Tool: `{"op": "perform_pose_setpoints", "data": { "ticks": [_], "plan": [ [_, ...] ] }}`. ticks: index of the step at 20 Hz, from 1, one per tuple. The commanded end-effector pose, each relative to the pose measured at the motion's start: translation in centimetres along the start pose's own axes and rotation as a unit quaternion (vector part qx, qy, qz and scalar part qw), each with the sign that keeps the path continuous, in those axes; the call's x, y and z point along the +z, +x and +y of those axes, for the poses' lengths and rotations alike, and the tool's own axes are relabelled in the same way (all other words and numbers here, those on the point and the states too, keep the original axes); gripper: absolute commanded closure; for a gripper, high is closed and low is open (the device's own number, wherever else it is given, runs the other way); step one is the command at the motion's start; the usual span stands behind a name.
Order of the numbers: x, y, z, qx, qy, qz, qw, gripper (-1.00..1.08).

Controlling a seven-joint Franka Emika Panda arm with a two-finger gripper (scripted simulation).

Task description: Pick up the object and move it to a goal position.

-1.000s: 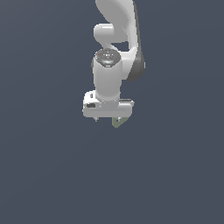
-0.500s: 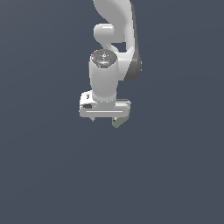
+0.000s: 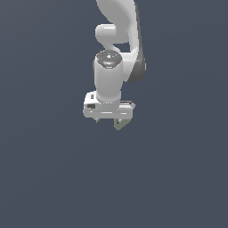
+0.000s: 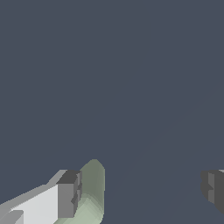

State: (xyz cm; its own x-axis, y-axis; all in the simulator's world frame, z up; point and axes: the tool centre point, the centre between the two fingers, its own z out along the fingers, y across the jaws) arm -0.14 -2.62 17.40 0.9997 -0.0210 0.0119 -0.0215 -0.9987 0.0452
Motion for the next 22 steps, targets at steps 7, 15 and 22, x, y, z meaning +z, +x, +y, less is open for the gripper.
{"op": "perform_pose_setpoints", "data": {
  "ticks": [7, 15, 22],
  "plan": [
    [0.4, -1.6, -1.7, 0.075, 0.004, -0.001, 0.9972, -0.92],
    [0.9, -3.6, -3.7, 0.168, 0.009, -0.003, 0.9857, -0.92],
    [1.4, -5.5, -5.2, 0.248, 0.013, -0.006, 0.9685, -0.92]
  ]
}}
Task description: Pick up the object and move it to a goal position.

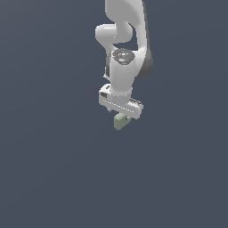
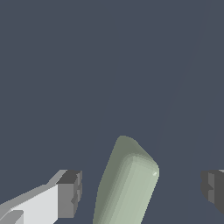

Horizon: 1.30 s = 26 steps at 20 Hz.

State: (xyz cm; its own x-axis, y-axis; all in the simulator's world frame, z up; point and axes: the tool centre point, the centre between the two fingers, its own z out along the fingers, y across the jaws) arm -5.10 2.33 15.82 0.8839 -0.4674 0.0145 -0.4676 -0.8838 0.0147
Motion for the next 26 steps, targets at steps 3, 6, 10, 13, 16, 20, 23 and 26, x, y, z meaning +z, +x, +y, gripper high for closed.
{"op": "perform_pose_setpoints", "data": {
  "ticks": [3, 6, 10, 13, 16, 20, 23, 26],
  "plan": [
    [0.3, -1.6, -0.3, 0.054, 0.002, -0.002, 0.9985, -0.92],
    [0.5, -2.6, -0.4, 0.089, 0.003, -0.004, 0.9961, -0.92],
    [0.8, -3.7, -0.6, 0.127, 0.004, -0.005, 0.9918, -0.92],
    [0.9, -4.4, -0.6, 0.15, 0.005, -0.007, 0.9886, -0.92],
    [1.0, -4.9, -0.7, 0.167, 0.005, -0.007, 0.9859, -0.92],
    [1.1, -5.3, -0.7, 0.182, 0.006, -0.008, 0.9833, -0.92],
    [1.2, -5.5, -0.7, 0.186, 0.006, -0.008, 0.9824, -0.92],
    [1.2, -5.4, -0.7, 0.184, 0.006, -0.008, 0.9828, -0.92]
  ]
}}
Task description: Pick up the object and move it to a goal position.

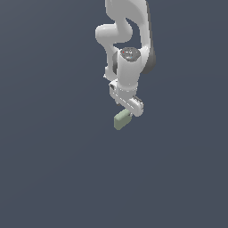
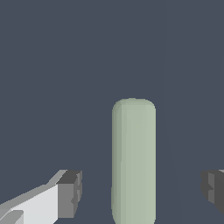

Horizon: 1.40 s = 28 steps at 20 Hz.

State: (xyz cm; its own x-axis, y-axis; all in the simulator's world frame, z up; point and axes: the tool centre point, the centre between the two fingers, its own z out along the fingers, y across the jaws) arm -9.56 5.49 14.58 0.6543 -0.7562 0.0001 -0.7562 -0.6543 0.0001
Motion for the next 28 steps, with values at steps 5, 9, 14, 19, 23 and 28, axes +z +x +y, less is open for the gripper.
{"op": "perform_pose_setpoints", "data": {
  "ticks": [5, 9, 14, 19, 23, 28],
  "plan": [
    [1.1, 0.0, 0.1, 0.001, 0.0, 0.0, 1.0, -0.92],
    [3.1, -0.1, 0.1, 0.002, 0.0, 0.0, 1.0, -0.92],
    [4.8, -0.1, 0.1, 0.002, 0.0, 0.0, 1.0, -0.92],
    [5.0, -0.1, 0.1, 0.002, 0.0, 0.0, 1.0, 1.08],
    [5.0, -0.1, 0.1, 0.002, 0.0, 0.0, 1.0, 1.08],
    [5.0, -0.1, 0.0, 0.002, 0.0, 0.0, 1.0, 1.08]
  ]
}}
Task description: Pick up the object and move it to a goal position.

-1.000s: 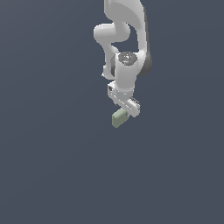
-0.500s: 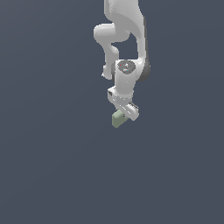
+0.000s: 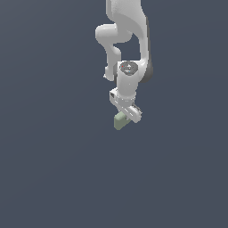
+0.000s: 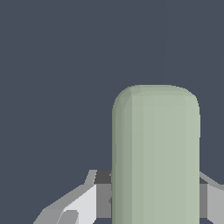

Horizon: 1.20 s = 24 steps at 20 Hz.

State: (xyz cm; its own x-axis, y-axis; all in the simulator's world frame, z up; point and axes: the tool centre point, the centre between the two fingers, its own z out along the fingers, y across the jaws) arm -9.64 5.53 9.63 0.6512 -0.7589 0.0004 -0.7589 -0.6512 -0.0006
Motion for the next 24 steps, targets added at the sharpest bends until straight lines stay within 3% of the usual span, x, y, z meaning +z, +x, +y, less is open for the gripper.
{"op": "perform_pose_setpoints", "data": {
  "ticks": [1, 11, 24],
  "plan": [
    [0.0, 0.0, 0.0, 0.0, 0.0, 0.0, 1.0, 1.08],
    [-0.3, 3.0, -0.6, 0.0, 0.0, 0.0, 1.0, 1.08],
    [-1.2, 12.1, -2.8, 0.0, 0.0, 0.0, 1.0, 1.08]
  ]
}}
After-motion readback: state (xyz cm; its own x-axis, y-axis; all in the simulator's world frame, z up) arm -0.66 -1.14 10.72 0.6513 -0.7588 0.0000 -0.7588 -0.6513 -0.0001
